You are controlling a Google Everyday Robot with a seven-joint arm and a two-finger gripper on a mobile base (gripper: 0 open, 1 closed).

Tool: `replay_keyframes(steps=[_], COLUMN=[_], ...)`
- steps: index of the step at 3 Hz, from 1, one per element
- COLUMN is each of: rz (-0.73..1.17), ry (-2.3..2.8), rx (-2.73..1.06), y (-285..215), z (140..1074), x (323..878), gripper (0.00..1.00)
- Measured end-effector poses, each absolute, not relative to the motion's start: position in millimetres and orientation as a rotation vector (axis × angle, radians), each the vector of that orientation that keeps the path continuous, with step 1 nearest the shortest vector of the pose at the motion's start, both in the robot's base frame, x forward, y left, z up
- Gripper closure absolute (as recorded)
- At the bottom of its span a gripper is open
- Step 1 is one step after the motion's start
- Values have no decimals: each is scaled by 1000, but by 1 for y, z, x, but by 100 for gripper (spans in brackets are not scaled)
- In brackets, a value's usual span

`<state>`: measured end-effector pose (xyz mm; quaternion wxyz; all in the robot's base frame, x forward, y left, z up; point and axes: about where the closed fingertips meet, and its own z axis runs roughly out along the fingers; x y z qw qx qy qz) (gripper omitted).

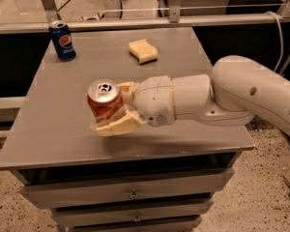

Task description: Pick coke can

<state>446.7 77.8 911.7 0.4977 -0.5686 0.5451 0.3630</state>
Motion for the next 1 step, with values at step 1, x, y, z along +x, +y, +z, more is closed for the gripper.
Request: replay_keyframes(steps=[1], rz=[795], ry=[1275], rx=[-1286], y=[32], z=[939], x=[449], gripper=[100])
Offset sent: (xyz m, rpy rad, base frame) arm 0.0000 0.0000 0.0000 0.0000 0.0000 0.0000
